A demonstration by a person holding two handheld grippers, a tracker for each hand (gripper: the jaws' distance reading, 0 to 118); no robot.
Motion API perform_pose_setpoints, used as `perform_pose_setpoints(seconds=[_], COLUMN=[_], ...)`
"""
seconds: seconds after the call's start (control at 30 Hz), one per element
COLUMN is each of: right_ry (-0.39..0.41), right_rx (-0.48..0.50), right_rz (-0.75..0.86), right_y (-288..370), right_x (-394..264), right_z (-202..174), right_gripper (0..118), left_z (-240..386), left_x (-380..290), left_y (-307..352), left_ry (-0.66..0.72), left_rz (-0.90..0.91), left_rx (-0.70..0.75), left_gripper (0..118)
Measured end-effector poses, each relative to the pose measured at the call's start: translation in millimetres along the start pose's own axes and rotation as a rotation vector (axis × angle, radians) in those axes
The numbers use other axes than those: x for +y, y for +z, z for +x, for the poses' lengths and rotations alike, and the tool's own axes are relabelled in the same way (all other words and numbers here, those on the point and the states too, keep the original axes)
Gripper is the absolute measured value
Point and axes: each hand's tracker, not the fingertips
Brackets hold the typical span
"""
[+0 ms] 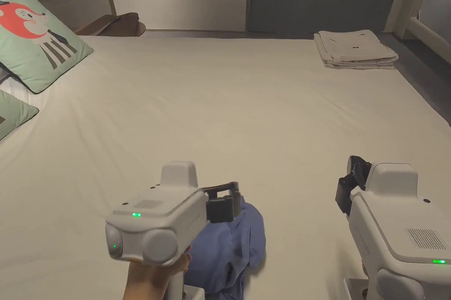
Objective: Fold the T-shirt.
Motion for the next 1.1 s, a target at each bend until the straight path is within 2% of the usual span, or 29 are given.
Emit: perform_pose_setpoints(seconds=[0.03,0.07,0.1,0.37,0.73,0.93,1.1], right_ry=[0.001,0.001,0.001,0.002,0.003,0.002,0.001], right_rx=[0.001,0.002,0.003,0.009,-0.024,-0.038,-0.034], right_rz=[0.0,0.002,0.001,0.004,-0.007,-0.009,-0.009], right_y=[-0.2,0.0,0.2,4.8,2.4,7.5,10.4], right_x=[-0.1,-0.1,-0.1,1.6,-8.4,-3.5,-1.8], right_z=[0.0,-0.3,-0.7,-3.5,14.1,16.1,13.1], right_gripper=[0,0,0,0,0,0,0], left_z=[-0.1,-1.1,-3.3,-6.6,43.7,61.1,61.5], left_x=[-4.3,-9.8,-15.7,-59.8,-91.3,-94.2,-94.0], left_y=[0.6,1.2,-2.4,-22.5,-57.4,-67.9,-75.2], left_ry=[-0.04,-0.066,-0.078,-0.032,-0.062,-0.101,-0.081], left_rz=[-0.002,-0.001,-0.017,-0.153,-0.258,-0.28,-0.32], left_rx=[0.03,0.06,0.075,0.024,-0.036,-0.055,-0.045], left_gripper=[48,19,1,0,0,0,0])
